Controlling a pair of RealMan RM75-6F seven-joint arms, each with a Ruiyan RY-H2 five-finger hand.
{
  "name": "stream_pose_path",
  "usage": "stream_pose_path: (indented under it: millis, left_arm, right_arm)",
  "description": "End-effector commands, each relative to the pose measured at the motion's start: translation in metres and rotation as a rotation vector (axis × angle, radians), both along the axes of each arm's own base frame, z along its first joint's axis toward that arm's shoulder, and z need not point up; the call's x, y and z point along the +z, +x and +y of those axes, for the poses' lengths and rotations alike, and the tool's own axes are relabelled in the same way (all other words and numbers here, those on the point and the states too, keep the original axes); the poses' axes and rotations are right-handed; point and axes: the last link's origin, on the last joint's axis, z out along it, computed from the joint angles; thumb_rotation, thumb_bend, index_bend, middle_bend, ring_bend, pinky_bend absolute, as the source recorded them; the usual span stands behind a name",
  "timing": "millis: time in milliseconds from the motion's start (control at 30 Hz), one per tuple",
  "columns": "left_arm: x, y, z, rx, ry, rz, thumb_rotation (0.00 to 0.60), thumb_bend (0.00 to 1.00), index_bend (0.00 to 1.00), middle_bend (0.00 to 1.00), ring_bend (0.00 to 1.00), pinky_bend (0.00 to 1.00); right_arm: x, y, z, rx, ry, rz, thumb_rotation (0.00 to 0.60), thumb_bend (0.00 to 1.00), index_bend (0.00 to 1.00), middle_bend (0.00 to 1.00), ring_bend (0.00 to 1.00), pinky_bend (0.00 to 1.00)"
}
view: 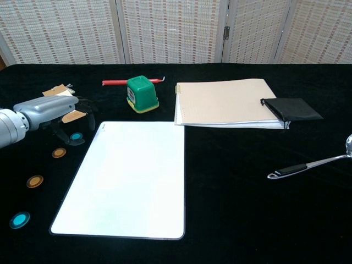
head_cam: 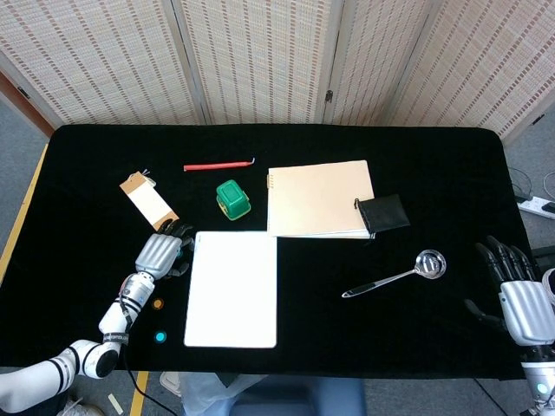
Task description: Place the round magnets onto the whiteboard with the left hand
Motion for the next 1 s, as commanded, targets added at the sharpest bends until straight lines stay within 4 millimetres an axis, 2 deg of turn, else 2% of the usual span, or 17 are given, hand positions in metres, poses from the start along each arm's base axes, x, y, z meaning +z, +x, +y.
stream_pose_path:
  millis: [33, 200, 467, 1000]
  left_arm:
    - [-0.002, -0.001, 0.005, 0.02, 0.001, 0.01, 0.6, 0.39, 0.44, 0.17, 0.03, 0.0]
    - [-0.002, -0.004, 0.006, 0.033, 0.008, 0.015, 0.6, 0.39, 0.44, 0.17, 0.03, 0.0]
    - [0.0, -0.019, 0.01, 0.09, 0.018, 0.022, 0.6, 0.39, 0.44, 0.17, 0.02, 0.0]
    - [-0.003, -0.024, 0.016, 0.117, 0.02, 0.032, 0.6, 0.39, 0.44, 0.17, 0.02, 0.0]
  right_arm:
    - [0.0, 0.0, 0.0, -0.002, -0.002, 0.0, 0.6, 0.27, 0.0, 0.0, 0.0, 0.0]
    - [0.001, -0.001, 0.0, -0.003, -0.003, -0.002, 0.6, 0.27, 0.0, 0.0, 0.0, 0.0]
    - [0.0, 0.0, -0.001, 0.001, -0.004, -0.006, 0.6, 0.27, 0.0, 0.0, 0.0, 0.0]
    - [0.001, -0.002, -0.001, -0.005, -0.01, -0.011, 0.6, 0.27, 0.0, 0.0, 0.0, 0.0]
